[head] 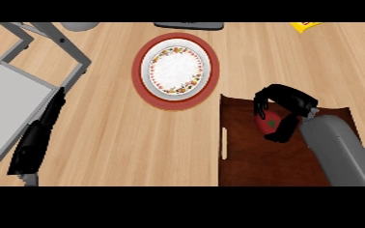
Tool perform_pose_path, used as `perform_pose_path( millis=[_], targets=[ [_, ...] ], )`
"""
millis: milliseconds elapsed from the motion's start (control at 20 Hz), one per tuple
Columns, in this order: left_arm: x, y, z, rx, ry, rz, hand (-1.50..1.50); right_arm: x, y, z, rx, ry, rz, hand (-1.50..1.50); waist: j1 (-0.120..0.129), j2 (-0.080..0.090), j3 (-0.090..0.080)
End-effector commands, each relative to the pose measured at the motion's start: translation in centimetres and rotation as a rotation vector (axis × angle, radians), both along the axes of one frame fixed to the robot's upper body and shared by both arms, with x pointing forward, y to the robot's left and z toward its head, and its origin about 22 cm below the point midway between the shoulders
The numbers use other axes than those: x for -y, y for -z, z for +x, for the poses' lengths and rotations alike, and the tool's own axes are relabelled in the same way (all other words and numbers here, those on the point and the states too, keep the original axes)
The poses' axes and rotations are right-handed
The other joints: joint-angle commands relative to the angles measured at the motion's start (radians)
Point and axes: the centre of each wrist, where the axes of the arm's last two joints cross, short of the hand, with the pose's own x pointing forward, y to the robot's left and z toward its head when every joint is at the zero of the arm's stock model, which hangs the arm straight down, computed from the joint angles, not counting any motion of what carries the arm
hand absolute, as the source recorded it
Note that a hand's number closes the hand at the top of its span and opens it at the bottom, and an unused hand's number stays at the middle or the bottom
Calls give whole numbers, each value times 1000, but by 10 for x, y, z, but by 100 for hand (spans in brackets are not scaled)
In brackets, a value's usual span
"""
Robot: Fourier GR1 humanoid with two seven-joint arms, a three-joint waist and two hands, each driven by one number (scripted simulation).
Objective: Pick the tomato from the tray and place it in the plate
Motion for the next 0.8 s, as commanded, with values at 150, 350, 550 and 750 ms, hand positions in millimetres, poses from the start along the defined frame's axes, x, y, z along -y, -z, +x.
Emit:
perform_pose_path(
  millis=[150, 350, 550, 750],
  targets=[
    [22, -11, 18, 52, 104, 0, 0, 9, -100, 59, 320, -8, -206, 150, 113, 50, 6],
    [25, -11, 20, 66, 108, -7, 0, 24, -120, 72, 466, 46, -162, 150, 118, 60, 7],
    [31, -13, 26, 51, 110, -7, 0, 23, -145, 86, 612, 42, -57, 150, 98, 52, 7],
    [22, -16, 28, 60, 98, -4, 0, 32, -156, 91, 754, 16, 77, 150, 86, 46, 7]
  ],
)
